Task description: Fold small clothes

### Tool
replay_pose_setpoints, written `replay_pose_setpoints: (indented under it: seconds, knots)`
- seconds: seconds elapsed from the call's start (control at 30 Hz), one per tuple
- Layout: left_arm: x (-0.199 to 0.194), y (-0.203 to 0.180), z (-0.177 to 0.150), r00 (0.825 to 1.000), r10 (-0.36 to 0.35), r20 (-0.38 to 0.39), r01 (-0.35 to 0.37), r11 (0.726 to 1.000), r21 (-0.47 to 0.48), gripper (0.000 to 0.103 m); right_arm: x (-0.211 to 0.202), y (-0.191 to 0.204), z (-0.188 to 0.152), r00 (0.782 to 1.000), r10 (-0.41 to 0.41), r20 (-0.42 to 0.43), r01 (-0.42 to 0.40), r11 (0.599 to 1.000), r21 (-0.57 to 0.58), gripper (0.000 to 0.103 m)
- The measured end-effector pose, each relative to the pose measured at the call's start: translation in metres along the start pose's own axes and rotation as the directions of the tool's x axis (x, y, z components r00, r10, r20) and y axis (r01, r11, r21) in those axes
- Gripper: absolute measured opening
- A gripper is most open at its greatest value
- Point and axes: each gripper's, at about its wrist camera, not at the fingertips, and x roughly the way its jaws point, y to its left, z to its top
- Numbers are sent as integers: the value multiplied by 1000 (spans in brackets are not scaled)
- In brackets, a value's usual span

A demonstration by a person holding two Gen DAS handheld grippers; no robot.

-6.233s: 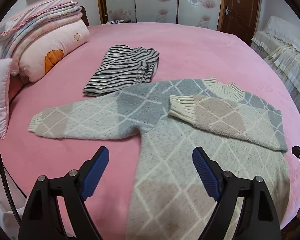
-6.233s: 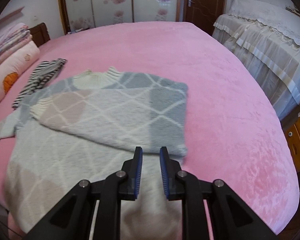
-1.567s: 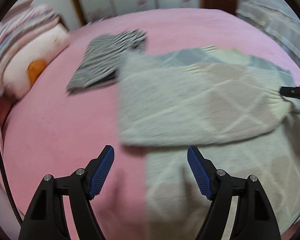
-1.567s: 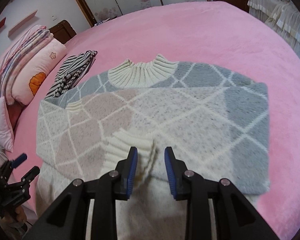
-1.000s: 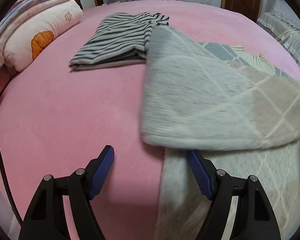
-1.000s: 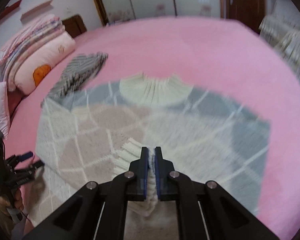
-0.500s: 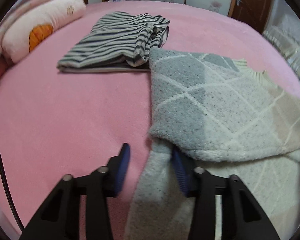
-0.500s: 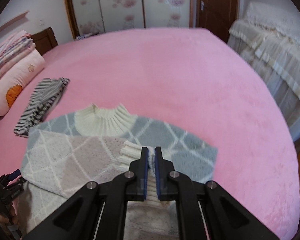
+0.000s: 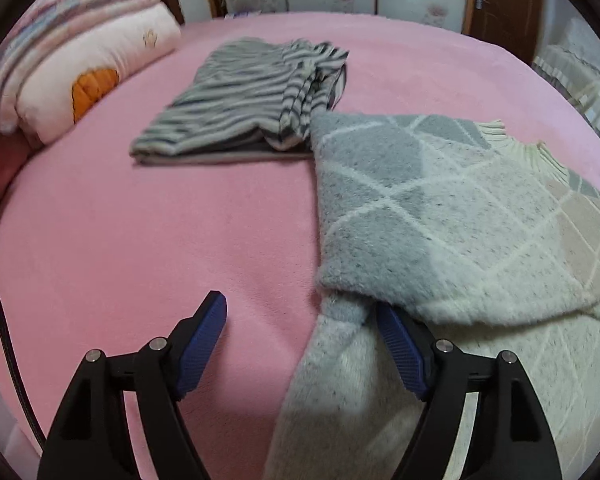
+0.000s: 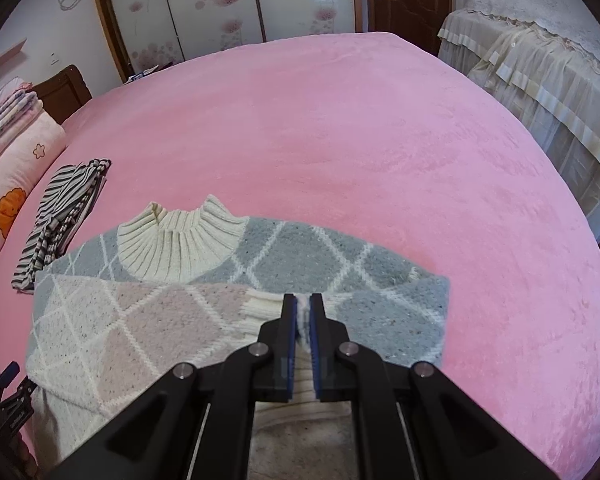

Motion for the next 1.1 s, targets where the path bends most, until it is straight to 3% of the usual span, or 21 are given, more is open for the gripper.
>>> replay_pose_setpoints:
  seconds: [0.03, 0.07, 0.1, 0.13, 0.23, 0.4, 0.43, 0.47, 0.5, 0.53, 0.57, 0.63, 0.83, 1.1]
  knots:
    - [4, 3, 2, 1000, -24, -11, 24, 999, -22, 58, 1, -1, 0, 1000, -1, -3, 1, 1000, 3, 6]
    - [8, 8, 4, 997, -75, -28, 74, 996, -50, 34, 1, -3, -1, 1000, -4, -6, 4, 1000, 3, 6]
    - [11, 10, 4, 991, -124, -46, 121, 990, -70, 24, 2, -5, -1, 1000, -11, -10, 11, 1000, 1, 6]
    - [11, 10, 4, 988, -145, -53, 141, 987, -76, 16, 2, -7, -2, 1000, -15, -12, 15, 1000, 1, 6]
    - [9, 0, 0, 995, -94, -35, 94, 996, 5, 14, 10, -13, -5, 999, -36, -39, 36, 999, 7, 6]
    - [14, 0, -1, 993, -105, -50, 107, 994, 38, 17, 33, -23, -16, 994, -38, -102, 41, 999, 29, 6]
    - [14, -2, -1, 993, -103, -49, 106, 993, 59, 24, 31, -25, -16, 995, -26, -96, 30, 999, 41, 7]
    - [11, -4, 0, 994, -93, -49, 97, 991, 88, 38, 28, -28, -16, 996, -12, -93, 18, 998, 57, 9]
    - [9, -6, 1, 996, -73, -45, 78, 991, 112, 46, 24, -31, -16, 996, 9, -92, -2, 997, 79, 14]
    - [3, -6, 2, 998, -57, -40, 62, 988, 144, 61, 19, -35, -15, 995, 26, -92, -17, 995, 101, 20]
    - [-1, -6, 4, 997, -64, -37, 69, 984, 161, 68, 13, -39, -14, 995, 45, -85, -35, 993, 117, 24]
    - [-13, -1, 8, 992, -118, -38, 123, 975, 183, 68, -3, -47, -15, 995, 80, -67, -71, 989, 131, 30]
    - [-40, 16, 36, 975, -221, -4, 219, 964, 153, 75, -27, -60, -28, 987, 146, -67, -135, 981, 141, 31]
    - [11, 9, 75, 965, -252, -78, 255, 966, 43, 74, -1, -59, -51, 964, 233, -128, -204, 957, 204, 30]
